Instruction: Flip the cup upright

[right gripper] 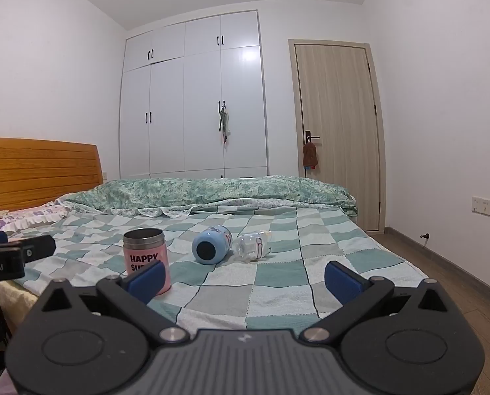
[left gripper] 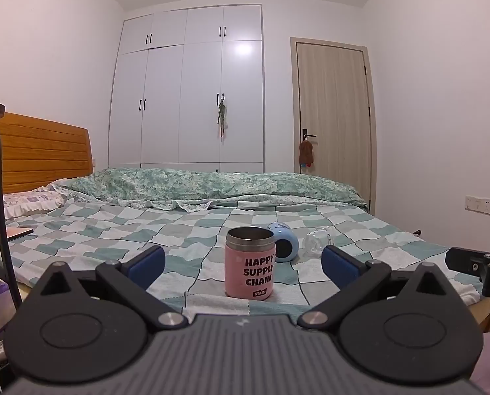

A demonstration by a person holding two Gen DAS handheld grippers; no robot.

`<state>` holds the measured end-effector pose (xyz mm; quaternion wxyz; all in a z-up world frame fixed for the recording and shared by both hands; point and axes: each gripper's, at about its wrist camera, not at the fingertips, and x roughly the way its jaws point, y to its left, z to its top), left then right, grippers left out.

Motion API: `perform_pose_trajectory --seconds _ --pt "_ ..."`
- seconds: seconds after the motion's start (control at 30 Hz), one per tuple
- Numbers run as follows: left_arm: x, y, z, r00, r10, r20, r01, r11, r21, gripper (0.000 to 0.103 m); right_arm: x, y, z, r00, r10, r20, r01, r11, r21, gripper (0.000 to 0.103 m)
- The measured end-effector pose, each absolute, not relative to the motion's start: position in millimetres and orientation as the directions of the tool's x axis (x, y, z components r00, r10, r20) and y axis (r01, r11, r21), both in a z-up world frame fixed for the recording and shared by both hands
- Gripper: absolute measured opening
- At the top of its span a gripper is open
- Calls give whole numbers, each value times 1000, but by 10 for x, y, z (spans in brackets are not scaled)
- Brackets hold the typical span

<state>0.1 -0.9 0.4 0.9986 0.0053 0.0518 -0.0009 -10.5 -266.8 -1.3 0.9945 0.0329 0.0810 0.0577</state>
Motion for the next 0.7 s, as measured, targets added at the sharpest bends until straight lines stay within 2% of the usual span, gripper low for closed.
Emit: perform_pose_trajectory --seconds 0.7 --pt "10 -11 -6 995 -2 -102 3 1000 9 103 -110 -2663 -13 980 120 -159 -109 991 74 103"
